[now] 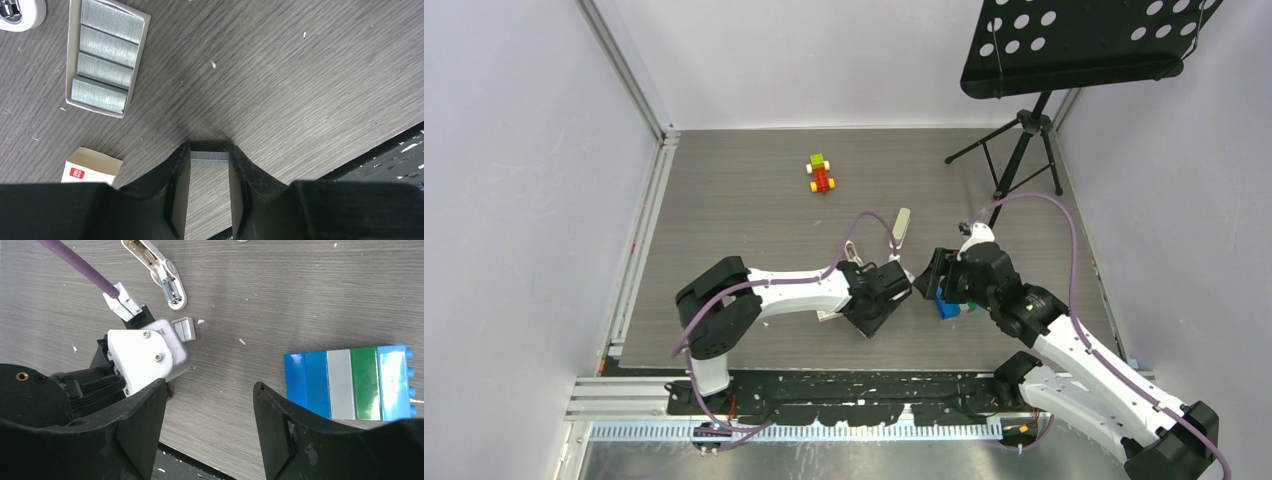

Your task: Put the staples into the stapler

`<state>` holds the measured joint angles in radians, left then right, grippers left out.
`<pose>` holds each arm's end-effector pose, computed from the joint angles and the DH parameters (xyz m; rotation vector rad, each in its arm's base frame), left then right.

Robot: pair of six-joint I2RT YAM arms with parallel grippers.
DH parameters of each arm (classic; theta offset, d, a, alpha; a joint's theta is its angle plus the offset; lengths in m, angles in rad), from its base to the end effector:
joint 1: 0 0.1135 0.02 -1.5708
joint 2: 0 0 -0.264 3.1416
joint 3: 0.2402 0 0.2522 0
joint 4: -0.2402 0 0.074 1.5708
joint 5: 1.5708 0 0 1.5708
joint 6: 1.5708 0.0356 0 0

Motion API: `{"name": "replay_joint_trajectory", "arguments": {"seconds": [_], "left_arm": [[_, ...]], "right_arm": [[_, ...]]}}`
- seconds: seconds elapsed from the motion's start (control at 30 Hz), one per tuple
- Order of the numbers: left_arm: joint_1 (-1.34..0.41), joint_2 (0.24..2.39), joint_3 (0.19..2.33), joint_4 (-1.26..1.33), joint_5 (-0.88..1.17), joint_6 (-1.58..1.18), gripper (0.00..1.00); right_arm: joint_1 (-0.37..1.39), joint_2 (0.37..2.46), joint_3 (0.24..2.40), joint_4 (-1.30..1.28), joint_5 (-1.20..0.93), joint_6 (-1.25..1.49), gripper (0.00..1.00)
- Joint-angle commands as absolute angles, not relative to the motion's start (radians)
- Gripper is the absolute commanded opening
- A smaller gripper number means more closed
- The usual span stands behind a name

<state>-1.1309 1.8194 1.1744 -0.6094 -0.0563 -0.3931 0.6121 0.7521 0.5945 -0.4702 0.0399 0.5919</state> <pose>0.1512 -0.3166 0.1660 1.0204 2.6750 -0.2570 0.1377 0.0949 0.2503 0.0002 2.2699 0.6180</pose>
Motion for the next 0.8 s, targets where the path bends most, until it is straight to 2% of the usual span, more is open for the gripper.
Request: {"name": "replay_joint_trajectory", "arguments": {"seconds": [0.0,0.23,0.4,0.53,0.6,0.67,0.73,0.77], "left_arm": [[-1.144,1.844,1.197,-0.632,-0.063,-0.388,0.25],[-1.143,1.816,1.189,-0.598,-0.058,-0.391,0.42],[-1.144,1.775,1.181,-0.556,-0.068,-0.393,0.50],[-1.144,1.716,1.162,-0.524,-0.094,-0.400,0.57],[-1.143,1.666,1.137,-0.501,-0.121,-0.407,0.65],[-1.137,1.611,1.109,-0.486,-0.153,-0.424,0.77],[-1.117,1.556,1.077,-0.484,-0.166,-0.451,0.96],[-1.104,1.526,1.061,-0.482,-0.168,-0.465,0.99]], "right_arm": [[0.609,0.735,0.603,-0.493,0.086,0.575,0.69],[0.609,0.723,0.624,-0.552,0.124,0.586,0.71],[0.609,0.743,0.650,-0.603,0.163,0.622,0.77],[0.608,0.755,0.697,-0.652,0.176,0.711,0.86],[0.609,0.737,0.711,-0.655,0.161,0.715,0.92],[0.609,0.706,0.714,-0.652,0.176,0.735,0.98],[0.609,0.669,0.692,-0.619,0.154,0.728,1.00],[0.609,0.650,0.681,-0.600,0.141,0.724,1.00]]}}
